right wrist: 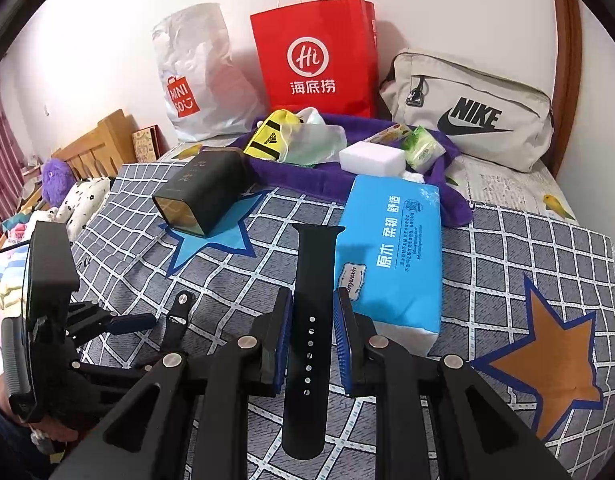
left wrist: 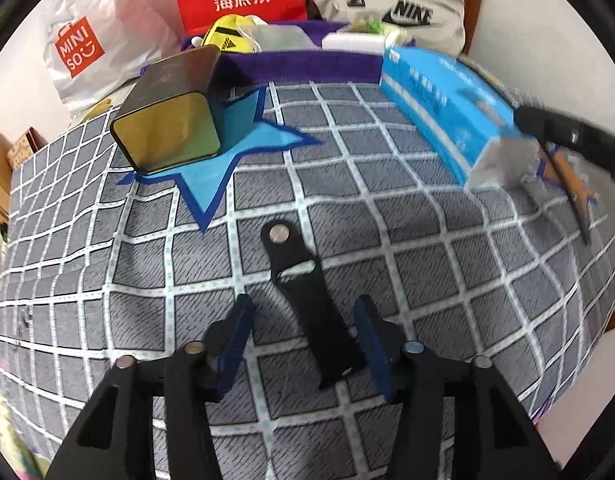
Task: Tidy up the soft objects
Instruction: 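Lower the left tool onto the short black strap piece and grasp it, then carry the short strap with the left tool while the right tool carries the long strap toward the towel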
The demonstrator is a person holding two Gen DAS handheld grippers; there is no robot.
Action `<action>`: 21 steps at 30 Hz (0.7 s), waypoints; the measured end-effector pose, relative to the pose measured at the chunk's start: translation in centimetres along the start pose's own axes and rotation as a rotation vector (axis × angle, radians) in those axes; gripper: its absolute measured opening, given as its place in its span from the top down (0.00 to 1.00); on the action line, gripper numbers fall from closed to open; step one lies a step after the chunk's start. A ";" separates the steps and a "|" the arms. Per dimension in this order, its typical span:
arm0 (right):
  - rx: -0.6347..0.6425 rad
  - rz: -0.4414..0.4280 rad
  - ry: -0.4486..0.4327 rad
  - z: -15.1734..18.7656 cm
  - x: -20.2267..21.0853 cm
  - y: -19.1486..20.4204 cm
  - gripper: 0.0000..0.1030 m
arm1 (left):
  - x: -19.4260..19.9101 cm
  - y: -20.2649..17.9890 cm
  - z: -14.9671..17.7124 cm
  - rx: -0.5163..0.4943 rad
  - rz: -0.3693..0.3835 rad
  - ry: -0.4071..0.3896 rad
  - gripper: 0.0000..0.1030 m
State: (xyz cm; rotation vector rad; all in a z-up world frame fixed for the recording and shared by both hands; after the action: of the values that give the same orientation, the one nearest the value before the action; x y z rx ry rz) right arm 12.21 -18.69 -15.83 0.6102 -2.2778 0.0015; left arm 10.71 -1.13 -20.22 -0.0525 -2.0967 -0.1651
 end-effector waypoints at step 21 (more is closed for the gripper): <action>0.000 -0.007 0.002 0.0 0.1 0.1 0.80 | -0.1 0.2 -0.3 -0.058 0.037 -0.064 0.80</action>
State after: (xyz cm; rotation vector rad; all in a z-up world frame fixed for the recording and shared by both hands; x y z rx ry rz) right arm 12.13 -18.66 -15.70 0.6175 -2.2740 -0.0015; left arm 11.06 -0.97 -20.13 -0.1323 -2.1531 -0.2039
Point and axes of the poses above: each gripper's, at about its wrist camera, not at the fingertips, and x roughly against the way its jaws point, y to its left, z to its underside, the point moved 2 cm from there along -x, roughly the way its jaws point, and after that the axes turned 5 degrees about -z, right-handed, at the moved point
